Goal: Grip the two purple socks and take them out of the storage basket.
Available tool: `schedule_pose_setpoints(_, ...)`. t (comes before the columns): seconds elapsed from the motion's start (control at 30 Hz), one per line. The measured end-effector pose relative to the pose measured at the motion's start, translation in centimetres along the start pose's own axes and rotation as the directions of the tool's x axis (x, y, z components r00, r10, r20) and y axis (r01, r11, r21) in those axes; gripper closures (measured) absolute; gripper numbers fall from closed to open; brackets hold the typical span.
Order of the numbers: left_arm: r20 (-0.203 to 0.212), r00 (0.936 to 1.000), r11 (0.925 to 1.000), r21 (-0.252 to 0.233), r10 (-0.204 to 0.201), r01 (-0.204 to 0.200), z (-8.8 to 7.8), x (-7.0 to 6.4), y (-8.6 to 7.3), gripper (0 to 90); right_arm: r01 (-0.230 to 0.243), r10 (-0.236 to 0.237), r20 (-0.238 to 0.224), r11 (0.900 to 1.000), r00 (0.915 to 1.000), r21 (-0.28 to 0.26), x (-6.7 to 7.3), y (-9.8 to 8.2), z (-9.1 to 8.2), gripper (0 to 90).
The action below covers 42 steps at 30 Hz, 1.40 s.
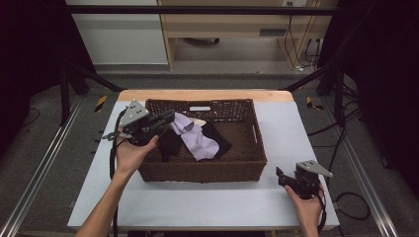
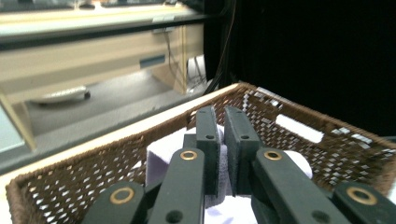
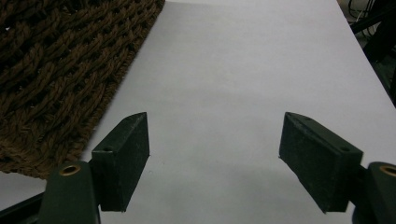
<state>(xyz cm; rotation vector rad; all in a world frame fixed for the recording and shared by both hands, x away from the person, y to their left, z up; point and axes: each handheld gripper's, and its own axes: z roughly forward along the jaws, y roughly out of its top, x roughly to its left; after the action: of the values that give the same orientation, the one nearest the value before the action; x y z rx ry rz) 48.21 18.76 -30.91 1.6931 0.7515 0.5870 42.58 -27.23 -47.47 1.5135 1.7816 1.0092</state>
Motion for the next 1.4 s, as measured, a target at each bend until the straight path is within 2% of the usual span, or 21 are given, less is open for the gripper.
schedule_pose_setpoints(0.1,0.016,0.9998,0.9997,-0.023,0.007,-0.006,-1.2,-0.7,0.6,84.3,0.002,-0.002,-0.001,1.000,1.0000,0.003,0.0,0.0,0.0,24.6)
schedule_pose_setpoints(0.23,0.043,0.9980,0.9970,-0.065,0.045,-0.042,-3.2,-2.1,1.0,84.3,0.004,-0.004,0.000,1.000,1.0000,-0.002,0.0,0.0,-0.1,24.7)
schedule_pose_setpoints(0.27,0.043,0.9980,0.9970,-0.065,0.045,-0.042,-3.2,-2.1,1.0,84.3,0.002,-0.002,-0.001,1.000,1.0000,-0.002,0.0,0.0,-0.1,24.7)
schedule_pose_setpoints(0.3,0.059,0.9969,0.9953,-0.085,0.052,-0.046,-4.1,-2.8,0.9,84.3,0.002,-0.002,-0.001,1.000,1.0000,-0.002,0.0,0.0,-0.2,24.7)
schedule_pose_setpoints(0.33,0.059,0.9969,0.9953,-0.085,0.052,-0.046,-4.1,-2.8,0.9,84.3,-0.002,0.002,-0.002,1.000,1.0000,-0.003,0.0,-0.1,-0.2,24.7)
schedule_pose_setpoints(0.37,0.069,0.9954,0.9934,-0.098,0.066,-0.059,-4.9,-3.4,0.7,84.3,-0.001,0.001,-0.002,1.000,1.0000,-0.003,0.0,-0.1,-0.2,24.8)
schedule_pose_setpoints(0.4,0.069,0.9954,0.9934,-0.098,0.066,-0.059,-4.9,-3.4,0.7,84.3,-0.001,0.001,-0.002,1.000,1.0000,-0.003,0.0,-0.1,-0.2,24.8)
schedule_pose_setpoints(0.5,0.094,0.9919,0.9893,-0.127,0.085,-0.073,-6.4,-4.6,0.4,84.3,0.003,-0.003,0.000,1.000,1.0000,-0.006,0.0,-0.1,-0.2,24.8)
schedule_pose_setpoints(0.53,0.094,0.9919,0.9893,-0.127,0.085,-0.073,-6.4,-4.6,0.4,84.3,0.003,-0.003,0.000,1.000,1.0000,-0.006,0.0,-0.1,-0.2,24.8)
schedule_pose_setpoints(0.63,0.119,0.9878,0.9875,-0.133,0.100,-0.084,-7.3,-5.7,-0.4,84.3,0.003,-0.003,0.000,1.000,1.0000,-0.005,0.1,-0.1,-0.2,24.9)
schedule_pose_setpoints(0.9,0.178,0.9795,0.9897,-0.123,0.094,-0.073,-7.6,-7.1,-2.1,84.3,0.002,-0.002,-0.001,1.000,1.0000,-0.005,0.2,-0.1,-0.3,25.1)
schedule_pose_setpoints(0.97,0.211,0.9740,0.9904,-0.126,0.083,-0.057,-7.5,-7.7,-2.6,84.3,0.004,-0.004,0.000,1.000,1.0000,-0.005,0.2,-0.1,-0.3,25.1)
schedule_pose_setpoints(1.0,0.211,0.9740,0.9904,-0.126,0.083,-0.057,-7.5,-7.7,-2.6,84.3,0.004,-0.004,0.000,1.000,1.0000,-0.005,0.2,-0.1,-0.3,25.1)
schedule_pose_setpoints(1.03,0.234,0.9686,0.9906,-0.124,0.085,-0.057,-7.4,-8.1,-2.8,84.3,0.003,-0.003,-0.001,1.000,1.0000,-0.003,0.2,-0.1,-0.3,25.1)
schedule_pose_setpoints(1.07,0.234,0.9686,0.9906,-0.124,0.085,-0.057,-7.4,-8.1,-2.8,84.3,0.004,-0.004,-0.001,1.000,1.0000,-0.003,0.2,-0.1,-0.3,25.1)
schedule_pose_setpoints(1.1,0.263,0.9617,0.9918,-0.120,0.076,-0.045,-7.3,-8.5,-3.1,84.3,0.004,-0.004,-0.001,1.000,1.0000,-0.003,0.2,-0.1,-0.3,25.1)
schedule_pose_setpoints(1.13,0.271,0.9597,0.9924,-0.115,0.074,-0.045,-7.2,-8.6,-3.3,84.3,0.004,-0.004,-0.001,1.000,1.0000,-0.004,0.2,-0.1,-0.3,25.1)
schedule_pose_setpoints(1.27,0.287,0.9552,0.9940,-0.101,0.070,-0.042,-7.0,-8.9,-4.0,84.3,0.000,0.000,-0.002,1.000,1.0000,-0.003,0.2,-0.2,-0.3,25.2)
schedule_pose_setpoints(1.3,0.300,0.9519,0.9956,-0.085,0.063,-0.039,-6.9,-9.0,-4.6,84.3,0.002,-0.002,-0.002,1.000,1.0000,-0.002,0.1,-0.2,-0.3,25.2)
schedule_pose_setpoints(1.37,0.310,0.9491,0.9979,-0.051,0.055,-0.041,-6.5,-9.1,-5.5,84.3,0.001,-0.001,-0.001,1.000,1.0000,-0.003,0.1,-0.2,-0.3,25.2)
schedule_pose_setpoints(1.4,0.310,0.9491,0.9979,-0.051,0.055,-0.041,-6.5,-9.1,-5.5,84.3,0.001,-0.001,-0.001,1.000,1.0000,-0.003,0.1,-0.2,-0.3,25.2)
